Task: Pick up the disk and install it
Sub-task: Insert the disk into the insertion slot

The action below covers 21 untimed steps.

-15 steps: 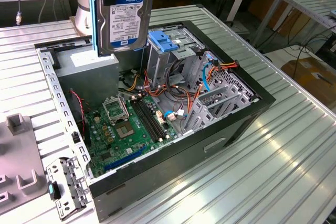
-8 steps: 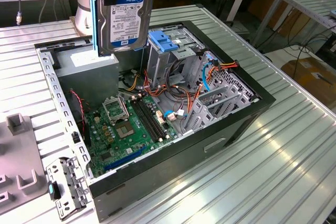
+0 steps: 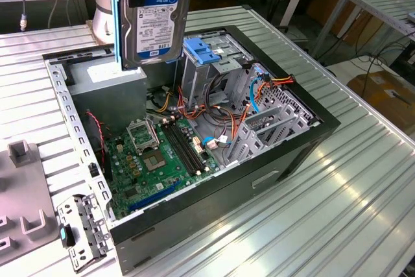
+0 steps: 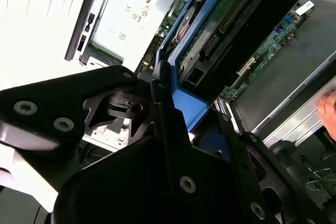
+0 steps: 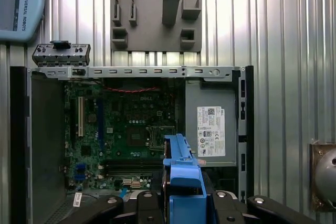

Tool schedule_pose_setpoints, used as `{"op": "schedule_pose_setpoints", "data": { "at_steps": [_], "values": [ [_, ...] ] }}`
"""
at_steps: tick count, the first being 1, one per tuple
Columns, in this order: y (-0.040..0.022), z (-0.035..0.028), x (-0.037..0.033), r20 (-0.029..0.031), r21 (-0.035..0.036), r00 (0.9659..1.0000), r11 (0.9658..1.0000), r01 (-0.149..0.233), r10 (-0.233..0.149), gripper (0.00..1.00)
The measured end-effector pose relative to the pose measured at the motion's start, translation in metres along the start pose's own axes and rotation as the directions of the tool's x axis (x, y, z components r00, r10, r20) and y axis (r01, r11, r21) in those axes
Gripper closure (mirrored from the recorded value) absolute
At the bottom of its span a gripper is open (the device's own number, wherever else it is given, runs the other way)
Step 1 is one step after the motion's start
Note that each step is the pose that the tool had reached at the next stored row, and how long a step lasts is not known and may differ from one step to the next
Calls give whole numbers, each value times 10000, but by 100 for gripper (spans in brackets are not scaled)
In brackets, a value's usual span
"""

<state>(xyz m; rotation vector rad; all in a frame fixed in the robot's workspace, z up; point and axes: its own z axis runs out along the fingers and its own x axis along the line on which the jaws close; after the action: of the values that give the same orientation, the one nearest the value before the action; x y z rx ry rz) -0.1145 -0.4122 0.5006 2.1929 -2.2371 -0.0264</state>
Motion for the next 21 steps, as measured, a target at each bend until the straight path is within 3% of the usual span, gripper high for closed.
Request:
{"op": "schedule_pose_setpoints", "data": {
  "at_steps": [21],
  "values": [
    [-2, -1, 135, -1, -1, 10000, 10000, 0, 0, 63]
  ]
}}
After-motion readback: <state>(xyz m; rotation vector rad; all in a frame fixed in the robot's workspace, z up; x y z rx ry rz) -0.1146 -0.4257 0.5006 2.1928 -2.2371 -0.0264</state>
